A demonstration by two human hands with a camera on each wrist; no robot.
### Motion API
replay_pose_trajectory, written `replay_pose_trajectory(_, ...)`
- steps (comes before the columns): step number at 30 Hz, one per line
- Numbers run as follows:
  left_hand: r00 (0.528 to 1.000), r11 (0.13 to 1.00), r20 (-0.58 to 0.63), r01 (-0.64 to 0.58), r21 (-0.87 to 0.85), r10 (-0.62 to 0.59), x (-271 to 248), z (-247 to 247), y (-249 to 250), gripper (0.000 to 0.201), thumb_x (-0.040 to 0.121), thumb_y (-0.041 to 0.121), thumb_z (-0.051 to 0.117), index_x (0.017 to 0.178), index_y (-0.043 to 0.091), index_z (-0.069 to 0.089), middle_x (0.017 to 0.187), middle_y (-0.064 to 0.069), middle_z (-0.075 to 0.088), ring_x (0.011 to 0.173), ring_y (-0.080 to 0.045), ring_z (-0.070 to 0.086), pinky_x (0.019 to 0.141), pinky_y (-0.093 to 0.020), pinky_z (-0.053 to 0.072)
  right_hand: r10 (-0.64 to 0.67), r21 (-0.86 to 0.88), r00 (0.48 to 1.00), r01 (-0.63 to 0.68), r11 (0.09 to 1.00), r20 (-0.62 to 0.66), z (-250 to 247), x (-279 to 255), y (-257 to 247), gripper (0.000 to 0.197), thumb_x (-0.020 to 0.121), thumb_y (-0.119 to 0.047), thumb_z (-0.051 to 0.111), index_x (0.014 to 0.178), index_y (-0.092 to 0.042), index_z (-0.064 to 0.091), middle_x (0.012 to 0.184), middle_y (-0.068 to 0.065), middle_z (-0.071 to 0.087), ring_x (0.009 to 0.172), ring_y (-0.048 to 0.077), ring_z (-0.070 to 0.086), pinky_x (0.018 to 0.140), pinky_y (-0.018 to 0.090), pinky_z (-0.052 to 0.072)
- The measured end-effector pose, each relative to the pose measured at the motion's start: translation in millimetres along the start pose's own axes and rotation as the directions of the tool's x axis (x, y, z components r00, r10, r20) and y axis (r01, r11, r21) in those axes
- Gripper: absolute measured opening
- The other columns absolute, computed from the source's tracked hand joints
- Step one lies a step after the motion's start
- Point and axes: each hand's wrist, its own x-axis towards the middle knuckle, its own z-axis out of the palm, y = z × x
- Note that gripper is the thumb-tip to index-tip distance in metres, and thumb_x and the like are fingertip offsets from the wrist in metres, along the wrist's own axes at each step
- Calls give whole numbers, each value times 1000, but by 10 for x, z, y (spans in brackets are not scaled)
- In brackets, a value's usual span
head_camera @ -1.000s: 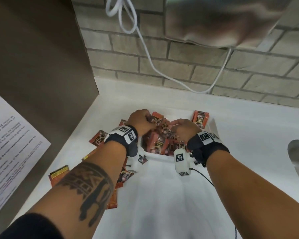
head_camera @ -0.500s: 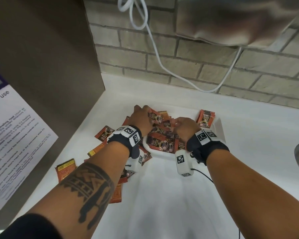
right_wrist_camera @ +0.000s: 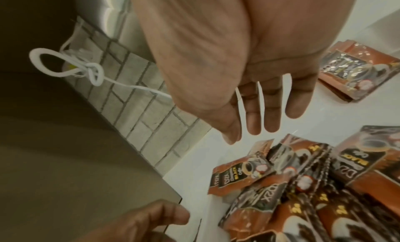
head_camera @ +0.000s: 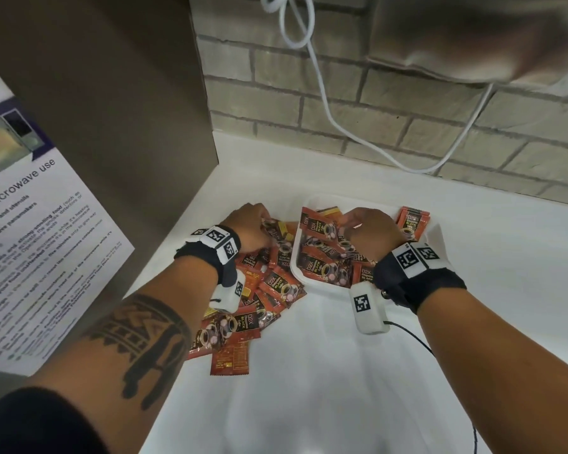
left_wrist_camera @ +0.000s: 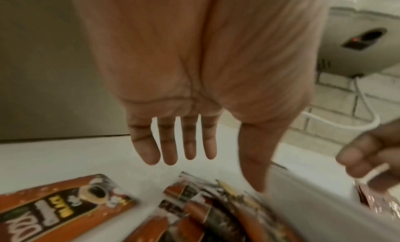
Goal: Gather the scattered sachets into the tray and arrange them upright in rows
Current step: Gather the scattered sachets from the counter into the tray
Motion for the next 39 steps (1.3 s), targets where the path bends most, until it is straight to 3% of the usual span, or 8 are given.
replay_pose_trajectory(3,995,992,95,-40,120,28,-9,104,9,101,66,58,87,148,25,38,149,-4,43,133,-30,44,108,-48,41,-60,43,998,60,997,9,71,-98,-135,16,95,-22,59,107,-28,67,118,-5,67,112,16,61,82,23,39)
replay_pose_trajectory(6,993,983,106,-60,176,41,36,228,88,109,66,59,86,153,27,28,156,-4,36,140,-33,35,112,-53,31,-138,39,987,135,990,86,163,-217,-307,23,93,-24,66,115,-25,68,113,-11,65,98,10,62,75,21,43)
replay_pose_trajectory(8,994,980,107,-46,191,26,93,282,115,103,69,55,85,151,28,31,152,-5,39,138,-35,36,111,-54,31,-174,7,974,175,984,142,228,-272,-400,22,92,-22,67,113,-25,68,101,-19,58,83,2,58,64,12,41)
replay_pose_trajectory(11,1000,988,24,-11,154,8,171,332,127,78,77,40,82,143,27,41,143,-5,45,134,-34,39,108,-51,34,-206,-68,963,220,973,171,317,-290,-442,22,90,-19,69,112,-22,71,99,-16,57,88,4,53,63,4,30)
replay_pose_trajectory(17,999,978,-38,-24,-209,16,256,332,34,73,75,18,86,138,21,50,134,-4,61,119,-25,58,96,-31,48,-196,-83,963,214,973,186,404,-310,-402,18,88,-16,70,105,-23,74,94,-19,57,91,6,54,72,14,35)
replay_pose_trajectory(24,999,949,-30,15,-315,-26,268,298,-42,68,74,18,85,136,16,60,134,-6,63,116,-26,60,95,-31,49,-148,-89,967,170,982,206,423,-250,-437,13,89,-16,70,100,-22,74,91,-15,61,85,7,55,60,6,28)
replay_pose_trajectory(30,999,942,-22,24,-334,-33,248,335,83,62,74,25,86,131,13,63,126,-4,66,111,-26,63,93,-33,51,-150,-123,962,181,976,227,436,-242,-489,14,93,-17,65,104,-18,73,111,-5,70,90,7,53,81,18,36)
replay_pose_trajectory(39,988,887,-112,40,-460,-102,112,124,75,20,73,14,82,91,12,75,90,-4,75,85,-26,71,77,-34,59,-138,-102,970,160,982,200,400,-237,-452,15,93,-20,63,103,-22,74,110,-9,71,104,13,63,82,20,38)
